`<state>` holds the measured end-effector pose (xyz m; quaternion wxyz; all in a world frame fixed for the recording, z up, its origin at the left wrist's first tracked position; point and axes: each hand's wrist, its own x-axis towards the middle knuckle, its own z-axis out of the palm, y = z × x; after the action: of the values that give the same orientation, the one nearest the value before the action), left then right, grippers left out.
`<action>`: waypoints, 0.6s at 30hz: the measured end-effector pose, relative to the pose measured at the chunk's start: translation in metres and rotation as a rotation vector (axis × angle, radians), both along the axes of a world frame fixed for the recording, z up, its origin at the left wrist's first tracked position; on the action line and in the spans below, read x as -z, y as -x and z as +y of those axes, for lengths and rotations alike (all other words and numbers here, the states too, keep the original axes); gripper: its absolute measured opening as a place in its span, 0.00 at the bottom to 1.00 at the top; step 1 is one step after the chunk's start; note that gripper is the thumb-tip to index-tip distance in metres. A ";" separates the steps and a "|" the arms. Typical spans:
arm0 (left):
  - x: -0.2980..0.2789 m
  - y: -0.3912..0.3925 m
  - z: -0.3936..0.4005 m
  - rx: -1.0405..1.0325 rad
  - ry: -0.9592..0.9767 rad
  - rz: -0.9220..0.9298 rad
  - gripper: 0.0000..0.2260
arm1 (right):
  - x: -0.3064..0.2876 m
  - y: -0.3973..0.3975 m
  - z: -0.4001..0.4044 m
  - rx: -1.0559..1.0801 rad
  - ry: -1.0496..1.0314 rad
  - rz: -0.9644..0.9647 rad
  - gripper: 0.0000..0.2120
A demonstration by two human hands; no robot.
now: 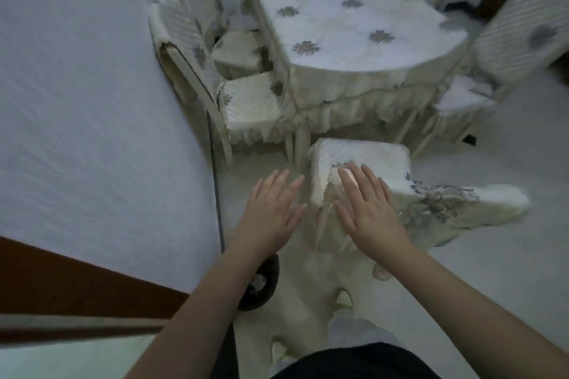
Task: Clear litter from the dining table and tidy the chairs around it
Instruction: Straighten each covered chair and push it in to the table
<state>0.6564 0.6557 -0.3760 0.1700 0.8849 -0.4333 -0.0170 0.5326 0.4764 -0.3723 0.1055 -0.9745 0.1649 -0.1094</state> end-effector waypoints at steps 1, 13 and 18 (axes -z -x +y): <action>-0.003 0.004 -0.009 0.033 0.015 -0.012 0.27 | -0.004 0.011 -0.008 0.036 0.015 -0.007 0.28; -0.026 0.062 -0.096 0.228 0.023 -0.143 0.26 | -0.027 0.118 -0.077 0.327 -0.016 -0.108 0.32; -0.032 0.103 -0.138 0.218 0.001 -0.155 0.29 | -0.033 0.157 -0.108 0.337 -0.041 -0.158 0.31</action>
<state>0.5529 0.5172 -0.3443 0.1336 0.8311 -0.5388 0.0332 0.3757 0.3684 -0.3389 0.1181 -0.9192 0.3192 -0.1983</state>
